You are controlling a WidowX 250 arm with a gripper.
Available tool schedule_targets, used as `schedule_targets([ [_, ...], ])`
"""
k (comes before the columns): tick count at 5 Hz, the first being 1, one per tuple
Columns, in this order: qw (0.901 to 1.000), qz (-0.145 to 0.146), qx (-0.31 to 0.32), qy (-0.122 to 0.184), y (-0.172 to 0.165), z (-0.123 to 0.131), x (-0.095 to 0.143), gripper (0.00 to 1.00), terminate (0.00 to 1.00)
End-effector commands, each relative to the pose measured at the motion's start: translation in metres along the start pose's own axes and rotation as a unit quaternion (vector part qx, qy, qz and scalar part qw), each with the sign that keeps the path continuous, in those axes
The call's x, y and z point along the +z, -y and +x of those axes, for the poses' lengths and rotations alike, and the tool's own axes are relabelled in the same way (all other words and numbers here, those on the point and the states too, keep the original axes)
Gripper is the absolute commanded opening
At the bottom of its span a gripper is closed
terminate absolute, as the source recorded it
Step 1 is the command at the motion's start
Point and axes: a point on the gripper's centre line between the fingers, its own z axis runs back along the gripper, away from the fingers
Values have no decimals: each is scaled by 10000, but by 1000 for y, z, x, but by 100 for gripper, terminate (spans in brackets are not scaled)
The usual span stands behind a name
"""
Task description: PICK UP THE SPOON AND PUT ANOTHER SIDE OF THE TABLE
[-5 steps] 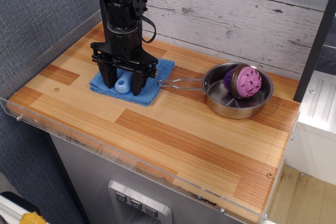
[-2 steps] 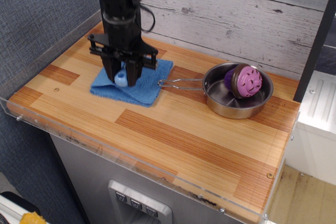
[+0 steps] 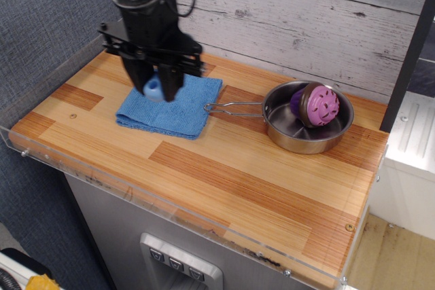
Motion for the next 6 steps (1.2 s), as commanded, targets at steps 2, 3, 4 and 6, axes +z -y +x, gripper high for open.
schedule_targets([
  [2, 9892, -551, -1297, -392, 115, -54, -13, 0, 0],
  [3, 9893, -451, -1273, -550, 135, -56, -19, 0, 0],
  [4, 9946, -389, -815, -517, 145, -50, -26, 0, 0],
  [6, 9969, -424, -212, -636, 149, -43, -38, 0, 0],
])
